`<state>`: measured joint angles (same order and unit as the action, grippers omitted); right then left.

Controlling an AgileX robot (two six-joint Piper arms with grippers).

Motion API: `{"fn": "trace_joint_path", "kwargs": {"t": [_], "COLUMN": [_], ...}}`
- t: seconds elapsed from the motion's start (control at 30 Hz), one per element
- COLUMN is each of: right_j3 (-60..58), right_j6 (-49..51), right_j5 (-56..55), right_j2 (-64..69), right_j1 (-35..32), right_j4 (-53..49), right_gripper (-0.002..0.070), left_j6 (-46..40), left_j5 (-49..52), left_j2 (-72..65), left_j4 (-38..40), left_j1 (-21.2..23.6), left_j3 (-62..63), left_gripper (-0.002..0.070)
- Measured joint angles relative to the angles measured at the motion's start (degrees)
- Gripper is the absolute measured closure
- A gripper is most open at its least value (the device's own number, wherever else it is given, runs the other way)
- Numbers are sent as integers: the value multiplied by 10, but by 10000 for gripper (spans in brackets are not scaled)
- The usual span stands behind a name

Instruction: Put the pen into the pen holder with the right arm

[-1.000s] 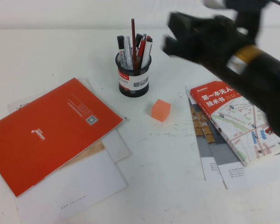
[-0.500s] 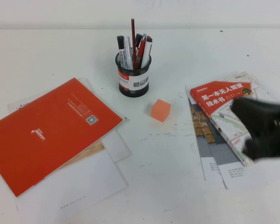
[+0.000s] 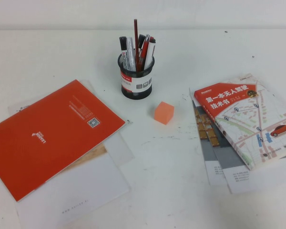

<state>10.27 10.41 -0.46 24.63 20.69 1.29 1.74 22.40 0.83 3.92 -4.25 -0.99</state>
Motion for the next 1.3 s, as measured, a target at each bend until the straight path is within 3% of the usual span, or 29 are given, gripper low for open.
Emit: {"fn": "trace_joint_path", "kwargs": {"t": [0.2,0.33,0.73,1.3], "right_j3": [-74,-113,-117,-117], "right_j6": [0,0,-10,-39], "right_j5": [39,47,192,199], "right_j2": [-127,-183,-233,-251], "right_j1": [-115,-157,-164,-164], "right_j4": [-2,-3,-17,-32], "right_gripper": [695,695,695,695], "left_j6": [0,0,0,0], "left_j5": [0,0,0,0], "left_j2": [0,0,0,0], "left_j4": [0,0,0,0], "left_j1": [0,0,0,0], "left_j3": [0,0,0,0], "left_gripper": [678,678,678,677]}}
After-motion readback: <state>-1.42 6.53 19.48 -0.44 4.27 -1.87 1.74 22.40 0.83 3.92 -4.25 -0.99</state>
